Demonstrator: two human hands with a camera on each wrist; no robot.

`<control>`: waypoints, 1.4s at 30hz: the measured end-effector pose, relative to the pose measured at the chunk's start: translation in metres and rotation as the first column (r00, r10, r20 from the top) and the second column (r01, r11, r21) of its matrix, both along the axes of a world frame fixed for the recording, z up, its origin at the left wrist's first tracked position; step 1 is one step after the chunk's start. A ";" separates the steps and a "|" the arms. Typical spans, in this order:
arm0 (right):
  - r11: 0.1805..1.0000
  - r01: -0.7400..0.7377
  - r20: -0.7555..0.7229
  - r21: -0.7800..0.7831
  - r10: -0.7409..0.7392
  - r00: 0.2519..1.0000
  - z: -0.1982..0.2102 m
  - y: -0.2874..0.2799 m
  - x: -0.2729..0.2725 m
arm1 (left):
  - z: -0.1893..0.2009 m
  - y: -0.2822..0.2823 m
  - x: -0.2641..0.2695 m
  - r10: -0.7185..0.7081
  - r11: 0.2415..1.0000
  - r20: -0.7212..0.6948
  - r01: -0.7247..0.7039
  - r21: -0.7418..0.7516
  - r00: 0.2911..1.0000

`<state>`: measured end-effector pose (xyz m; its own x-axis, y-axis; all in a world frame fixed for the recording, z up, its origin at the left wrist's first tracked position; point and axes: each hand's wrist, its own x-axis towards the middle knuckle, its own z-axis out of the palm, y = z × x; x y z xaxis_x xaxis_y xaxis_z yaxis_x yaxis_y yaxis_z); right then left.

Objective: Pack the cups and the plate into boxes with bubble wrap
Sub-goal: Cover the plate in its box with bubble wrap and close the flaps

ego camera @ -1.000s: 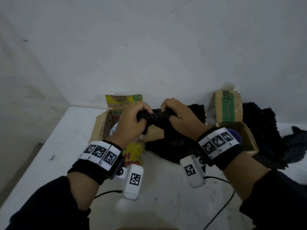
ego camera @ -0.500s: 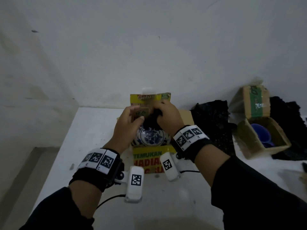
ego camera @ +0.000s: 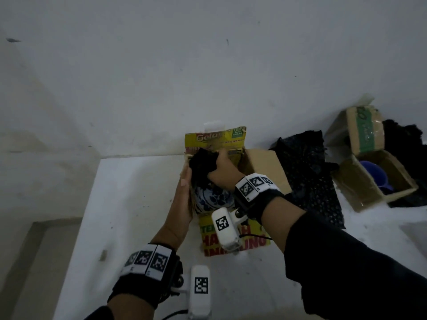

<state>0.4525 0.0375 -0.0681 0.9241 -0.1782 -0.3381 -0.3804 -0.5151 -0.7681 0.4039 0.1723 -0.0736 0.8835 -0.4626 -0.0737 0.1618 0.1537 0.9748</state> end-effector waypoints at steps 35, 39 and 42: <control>0.155 -0.719 -0.488 -0.678 0.636 0.598 -0.005 -0.003 0.015 | -0.028 0.003 0.003 0.069 0.991 0.121 -0.081 0.103 0.990; 0.157 -0.712 -0.477 -0.685 0.642 0.601 -0.006 -0.001 0.014 | -0.026 0.003 0.005 0.118 0.993 0.064 -0.119 0.014 0.991; 0.215 -0.659 -0.421 -0.720 0.620 0.662 -0.014 0.002 0.008 | -0.032 0.007 0.008 0.118 0.993 0.020 -0.118 0.025 0.993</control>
<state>0.4603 0.0399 -0.0822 0.8498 0.2797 -0.4467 0.3614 -0.9262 0.1078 0.4123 0.1791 -0.1056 0.9332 -0.3530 -0.0677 0.1262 0.1455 0.9813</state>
